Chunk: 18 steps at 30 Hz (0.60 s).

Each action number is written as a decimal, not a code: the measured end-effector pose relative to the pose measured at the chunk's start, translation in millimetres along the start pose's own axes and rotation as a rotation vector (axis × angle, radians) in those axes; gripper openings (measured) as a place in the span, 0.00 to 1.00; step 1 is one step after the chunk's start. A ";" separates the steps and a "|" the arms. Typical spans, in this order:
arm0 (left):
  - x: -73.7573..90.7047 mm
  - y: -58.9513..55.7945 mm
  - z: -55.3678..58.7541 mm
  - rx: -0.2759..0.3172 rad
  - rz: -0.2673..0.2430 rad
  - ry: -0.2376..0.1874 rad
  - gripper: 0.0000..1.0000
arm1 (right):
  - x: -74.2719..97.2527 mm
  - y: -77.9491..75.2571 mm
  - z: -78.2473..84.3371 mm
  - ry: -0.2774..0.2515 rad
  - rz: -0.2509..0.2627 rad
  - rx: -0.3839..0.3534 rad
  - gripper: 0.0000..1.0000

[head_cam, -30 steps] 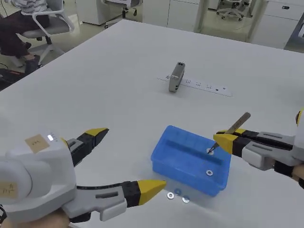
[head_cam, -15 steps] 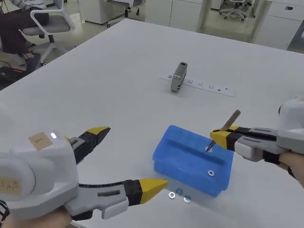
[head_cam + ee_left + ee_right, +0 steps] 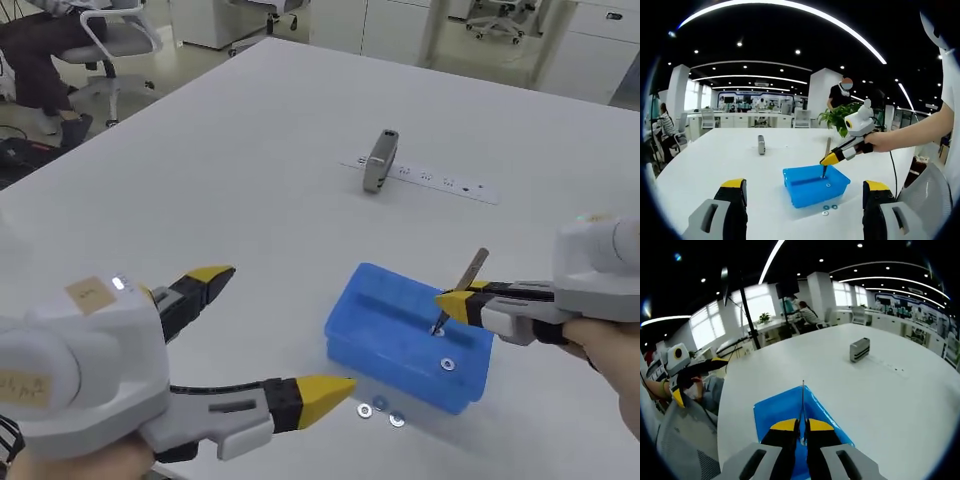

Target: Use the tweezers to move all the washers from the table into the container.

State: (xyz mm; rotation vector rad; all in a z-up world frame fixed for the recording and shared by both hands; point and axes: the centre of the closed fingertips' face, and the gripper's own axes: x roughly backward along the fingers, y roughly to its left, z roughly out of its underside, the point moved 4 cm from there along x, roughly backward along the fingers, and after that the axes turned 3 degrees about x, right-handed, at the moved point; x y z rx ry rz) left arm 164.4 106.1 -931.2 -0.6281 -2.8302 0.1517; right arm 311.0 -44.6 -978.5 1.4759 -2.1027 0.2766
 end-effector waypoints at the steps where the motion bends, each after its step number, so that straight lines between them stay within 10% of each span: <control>1: 0.0 0.3 0.5 0.002 -0.001 0.003 0.99 | -1.0 0.0 1.2 0.003 -0.003 -0.004 0.03; 18: -0.1 0.5 0.4 0.007 0.000 0.003 0.99 | -13.4 3.8 17.0 0.066 -0.032 -0.019 0.03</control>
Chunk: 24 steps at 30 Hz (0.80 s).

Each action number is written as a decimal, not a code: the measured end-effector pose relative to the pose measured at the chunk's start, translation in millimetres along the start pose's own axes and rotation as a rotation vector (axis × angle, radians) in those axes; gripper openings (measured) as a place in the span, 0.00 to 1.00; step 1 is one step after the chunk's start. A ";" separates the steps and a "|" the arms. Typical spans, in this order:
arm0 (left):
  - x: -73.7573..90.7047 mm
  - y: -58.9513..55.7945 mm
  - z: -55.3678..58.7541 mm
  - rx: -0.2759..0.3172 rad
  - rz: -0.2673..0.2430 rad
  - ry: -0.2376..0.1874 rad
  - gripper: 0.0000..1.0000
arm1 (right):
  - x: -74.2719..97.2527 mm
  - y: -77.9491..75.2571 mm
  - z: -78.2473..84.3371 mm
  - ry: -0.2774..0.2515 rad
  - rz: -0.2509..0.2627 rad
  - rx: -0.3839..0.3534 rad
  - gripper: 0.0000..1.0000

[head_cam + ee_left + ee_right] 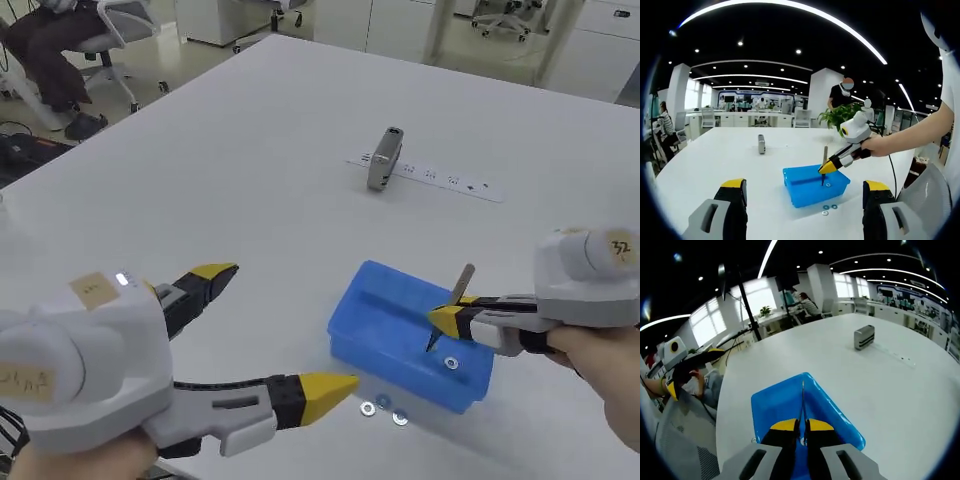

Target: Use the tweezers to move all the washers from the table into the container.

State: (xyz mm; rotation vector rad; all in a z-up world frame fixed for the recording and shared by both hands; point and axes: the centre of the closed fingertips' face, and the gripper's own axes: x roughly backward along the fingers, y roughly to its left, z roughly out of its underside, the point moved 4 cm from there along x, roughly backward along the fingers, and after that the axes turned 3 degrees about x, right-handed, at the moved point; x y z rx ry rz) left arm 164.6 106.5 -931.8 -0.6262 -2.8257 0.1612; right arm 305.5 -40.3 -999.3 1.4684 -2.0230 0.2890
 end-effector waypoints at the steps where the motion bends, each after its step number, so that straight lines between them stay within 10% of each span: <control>1: 0.1 0.1 -0.2 -0.001 -0.001 -0.001 0.99 | -0.6 0.0 0.5 0.001 0.000 -0.001 0.03; 24: -2.2 -1.6 3.0 -0.009 0.008 0.022 0.99 | -6.1 1.6 7.1 0.024 -0.004 0.025 0.04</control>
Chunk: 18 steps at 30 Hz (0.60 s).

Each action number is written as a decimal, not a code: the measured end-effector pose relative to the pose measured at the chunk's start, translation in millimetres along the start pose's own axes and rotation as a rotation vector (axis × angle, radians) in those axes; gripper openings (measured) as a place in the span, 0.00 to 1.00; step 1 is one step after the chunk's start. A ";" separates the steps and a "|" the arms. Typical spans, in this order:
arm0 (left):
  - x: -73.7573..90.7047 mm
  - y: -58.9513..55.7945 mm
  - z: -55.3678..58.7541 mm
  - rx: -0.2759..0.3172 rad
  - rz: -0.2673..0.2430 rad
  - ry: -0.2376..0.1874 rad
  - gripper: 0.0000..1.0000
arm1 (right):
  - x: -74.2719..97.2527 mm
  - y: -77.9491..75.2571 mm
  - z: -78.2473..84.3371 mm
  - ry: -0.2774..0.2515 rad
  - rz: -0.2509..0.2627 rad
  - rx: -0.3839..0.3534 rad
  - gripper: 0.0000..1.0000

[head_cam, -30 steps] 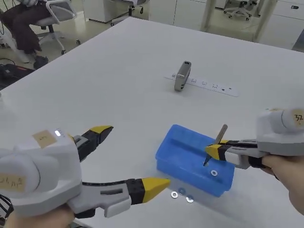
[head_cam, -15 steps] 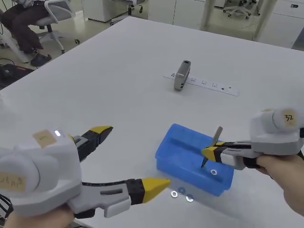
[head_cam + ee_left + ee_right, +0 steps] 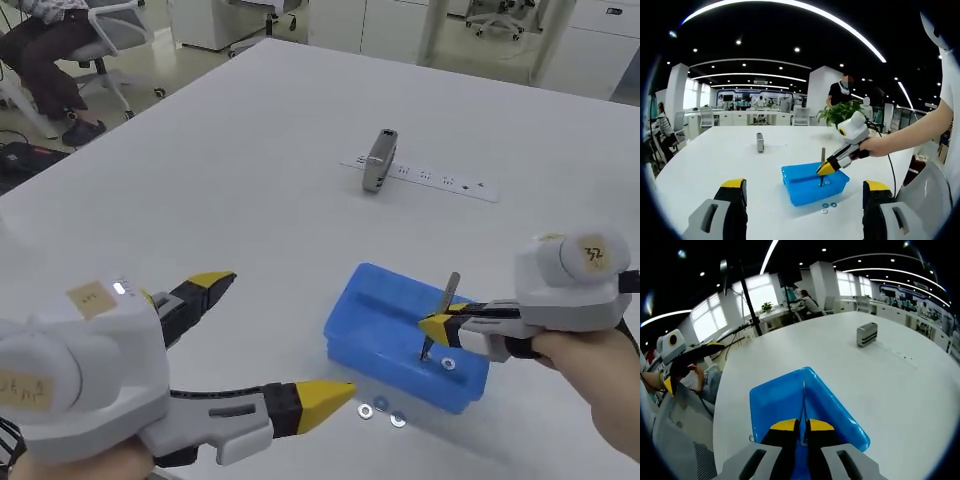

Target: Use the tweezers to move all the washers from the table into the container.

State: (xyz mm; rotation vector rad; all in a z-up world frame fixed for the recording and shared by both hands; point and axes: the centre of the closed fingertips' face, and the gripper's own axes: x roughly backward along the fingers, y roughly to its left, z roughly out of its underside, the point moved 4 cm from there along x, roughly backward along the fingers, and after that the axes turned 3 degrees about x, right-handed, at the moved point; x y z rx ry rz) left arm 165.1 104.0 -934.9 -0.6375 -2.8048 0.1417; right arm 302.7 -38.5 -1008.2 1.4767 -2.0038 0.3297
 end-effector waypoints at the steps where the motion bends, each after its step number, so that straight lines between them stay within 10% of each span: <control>1: -0.1 -0.1 0.3 0.000 0.000 0.002 0.99 | 0.1 -0.1 0.2 -0.002 0.002 -0.001 0.04; 18: 0.9 -0.1 -0.2 0.004 0.001 -0.001 0.99 | 15.3 4.5 -5.5 -0.068 0.022 -0.024 0.04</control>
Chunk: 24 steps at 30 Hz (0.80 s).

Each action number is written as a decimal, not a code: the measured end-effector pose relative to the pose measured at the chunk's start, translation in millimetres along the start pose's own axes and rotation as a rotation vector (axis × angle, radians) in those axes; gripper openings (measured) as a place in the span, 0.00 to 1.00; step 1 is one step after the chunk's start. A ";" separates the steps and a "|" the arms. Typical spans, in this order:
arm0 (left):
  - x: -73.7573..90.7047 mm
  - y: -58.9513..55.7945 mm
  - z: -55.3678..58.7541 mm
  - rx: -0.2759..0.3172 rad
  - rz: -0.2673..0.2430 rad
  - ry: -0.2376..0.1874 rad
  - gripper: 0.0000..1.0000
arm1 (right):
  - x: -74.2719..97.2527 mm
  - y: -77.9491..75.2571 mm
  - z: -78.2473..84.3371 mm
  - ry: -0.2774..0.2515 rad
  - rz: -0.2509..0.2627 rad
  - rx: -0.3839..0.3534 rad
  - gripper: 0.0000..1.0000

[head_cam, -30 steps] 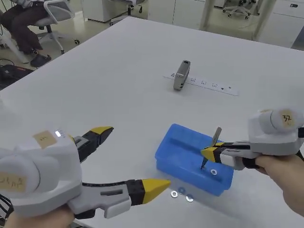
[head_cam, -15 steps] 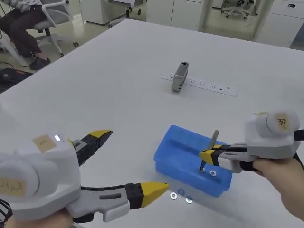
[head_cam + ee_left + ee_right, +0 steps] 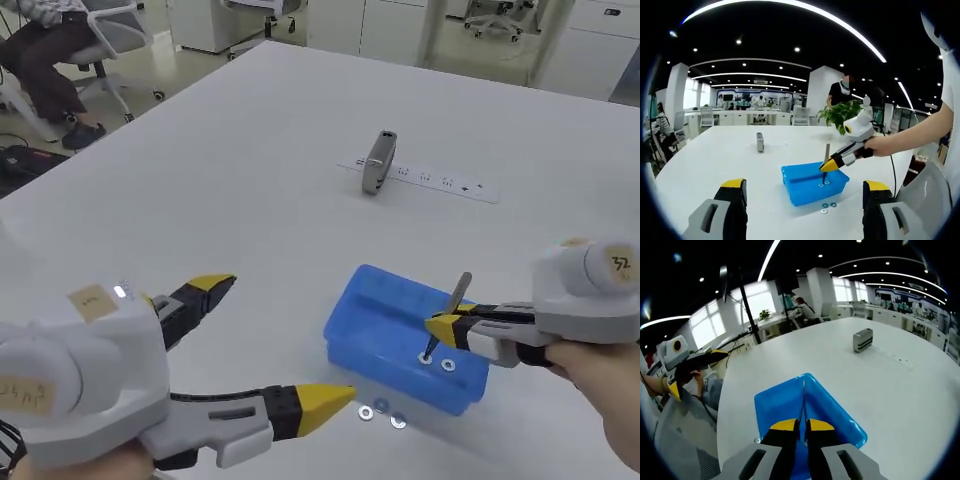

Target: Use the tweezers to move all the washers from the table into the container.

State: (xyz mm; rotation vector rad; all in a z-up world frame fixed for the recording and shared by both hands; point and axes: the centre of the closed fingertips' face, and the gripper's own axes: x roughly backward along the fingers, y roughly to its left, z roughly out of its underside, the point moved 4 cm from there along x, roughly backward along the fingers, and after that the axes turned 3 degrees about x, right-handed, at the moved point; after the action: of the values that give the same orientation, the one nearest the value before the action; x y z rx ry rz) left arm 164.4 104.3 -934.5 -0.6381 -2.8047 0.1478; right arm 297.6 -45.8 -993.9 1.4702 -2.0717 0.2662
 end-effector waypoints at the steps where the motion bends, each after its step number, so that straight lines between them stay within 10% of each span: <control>1: 0.1 0.2 0.0 -0.001 -0.001 0.000 0.99 | 1.5 1.3 -2.0 -0.011 -0.001 0.000 0.04; 24: -0.2 0.1 -0.4 0.004 0.002 -0.006 0.99 | 30.3 33.0 -29.9 -0.147 -0.047 0.001 0.04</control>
State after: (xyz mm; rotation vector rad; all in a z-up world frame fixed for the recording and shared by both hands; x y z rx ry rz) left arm 164.7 104.3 -934.2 -0.6411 -2.8090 0.1555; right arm 270.8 -43.5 -947.3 1.5784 -2.1482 0.1448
